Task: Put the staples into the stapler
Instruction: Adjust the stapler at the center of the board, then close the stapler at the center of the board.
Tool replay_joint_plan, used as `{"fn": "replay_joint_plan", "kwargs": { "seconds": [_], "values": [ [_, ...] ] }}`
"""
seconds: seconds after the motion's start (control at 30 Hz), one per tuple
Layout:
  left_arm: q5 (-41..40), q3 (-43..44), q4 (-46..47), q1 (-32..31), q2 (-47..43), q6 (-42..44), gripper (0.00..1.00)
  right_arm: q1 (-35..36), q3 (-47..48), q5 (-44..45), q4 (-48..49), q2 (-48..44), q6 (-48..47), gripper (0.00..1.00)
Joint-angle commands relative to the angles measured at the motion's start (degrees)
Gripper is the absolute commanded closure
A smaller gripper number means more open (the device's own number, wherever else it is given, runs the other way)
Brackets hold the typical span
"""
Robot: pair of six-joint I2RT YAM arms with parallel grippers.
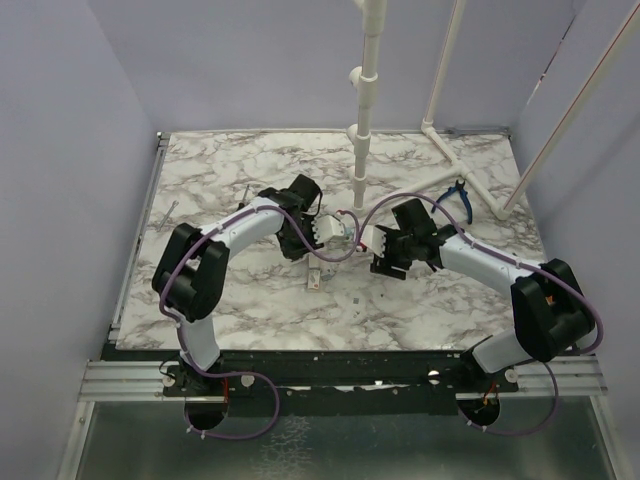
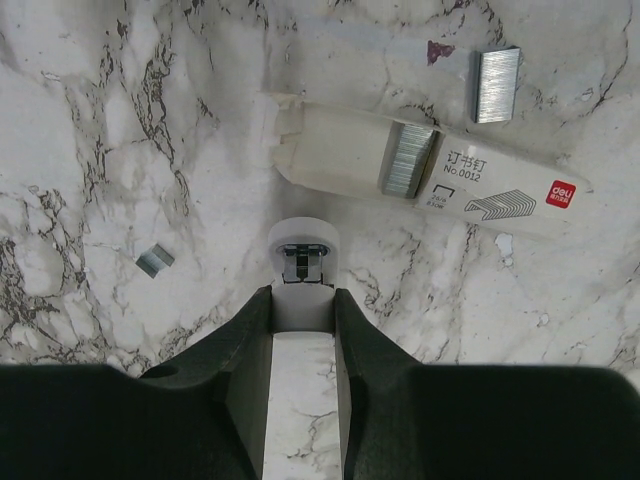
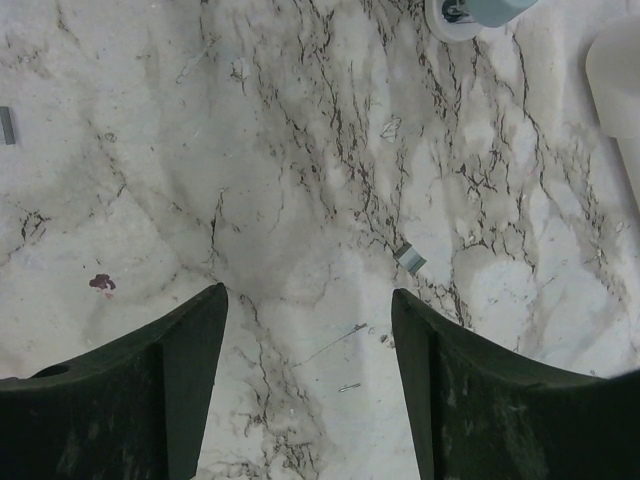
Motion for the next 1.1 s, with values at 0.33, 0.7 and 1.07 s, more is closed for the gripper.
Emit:
{"fn": "replay_joint_plan", "kwargs": {
  "seconds": [0.33,0.7,1.07],
  "values": [
    [0.23,1.52,-1.09,-1.23,-0.8,-1.59,0.41,0.19,-0.33,1.51,-0.96,1.39,-0.22,0.3],
    [13.48,-4.7,2.96,9.17,-5.89,-0.26,0.15,0.19,-0.17,1.68,-0.98,1.6,-0.17,0.3],
    [24.25,-18.17,18.11,13.32,-12.41,0.41,0.2,0.19,-0.11,1.97,-0.7,2.53,-0.08,0.31]
  ]
}}
